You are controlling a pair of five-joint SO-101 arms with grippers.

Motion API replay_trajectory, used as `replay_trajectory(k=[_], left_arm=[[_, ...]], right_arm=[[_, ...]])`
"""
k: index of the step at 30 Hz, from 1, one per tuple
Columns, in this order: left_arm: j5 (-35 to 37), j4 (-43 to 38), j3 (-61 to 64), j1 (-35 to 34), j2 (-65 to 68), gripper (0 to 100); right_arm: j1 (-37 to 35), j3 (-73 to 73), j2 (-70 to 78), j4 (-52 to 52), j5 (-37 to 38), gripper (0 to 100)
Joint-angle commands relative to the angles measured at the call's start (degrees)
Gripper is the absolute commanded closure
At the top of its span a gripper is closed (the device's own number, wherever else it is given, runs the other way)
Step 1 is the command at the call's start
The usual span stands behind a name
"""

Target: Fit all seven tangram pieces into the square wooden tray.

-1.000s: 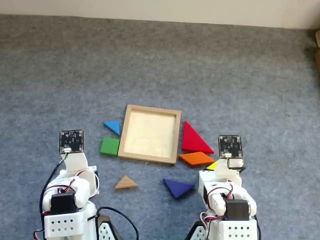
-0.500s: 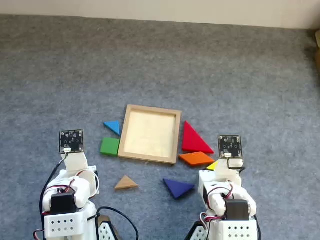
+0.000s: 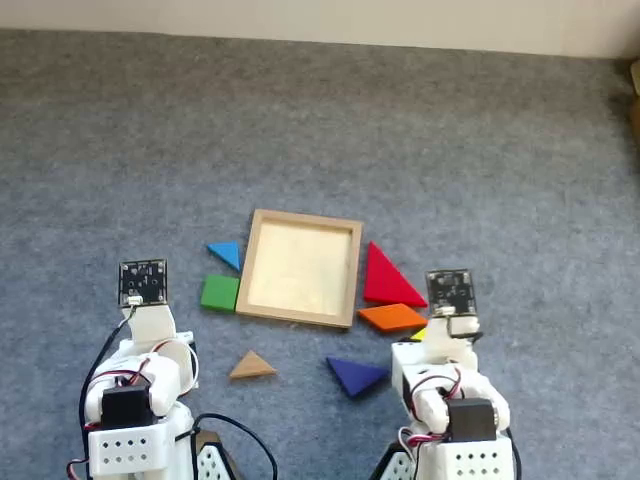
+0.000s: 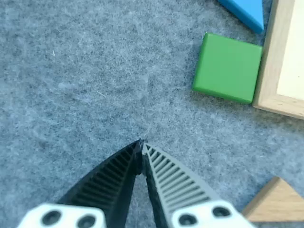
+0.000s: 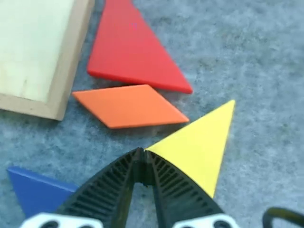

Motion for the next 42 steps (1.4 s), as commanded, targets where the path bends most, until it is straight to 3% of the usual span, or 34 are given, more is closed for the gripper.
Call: replay_trajectory(k=[1,4,13,21,28,31,37,42], left_arm=[[-0.62,0.26,1.19,-0.92,-2.07,99],[-0.62,0.26,1.19,-0.92,-2.07,99],[-0.62,0.26,1.19,-0.92,-2.07,99],[-0.62,0.26,1.19,-0.92,-2.07,99],[-0.62,0.26,1.19,-0.92,-2.07,99],[-0.62,0.26,1.19,-0.92,-2.07,99],[-0.62,0.26,1.19,-0.92,-2.07,99],[-0.62,0.26,1.19,-0.92,-2.07,99]], right_arm=[[7.87,2.59,-1.01,-0.13,-0.53,99.3],[13.85,-0.48,-0.92,0.31,-0.62,99.3],[15.87,-16.57,0.66,6.81,-0.62,99.4],[15.25,-36.09,27.47,11.03,-0.62,99.4],[9.01,-40.31,43.47,10.51,-0.62,98.5],[6.11,-40.31,46.64,10.42,-3.87,90.4],[-0.4,-40.13,50.68,10.33,-17.58,54.8],[-6.29,-39.96,56.04,5.32,-22.68,50.6]])
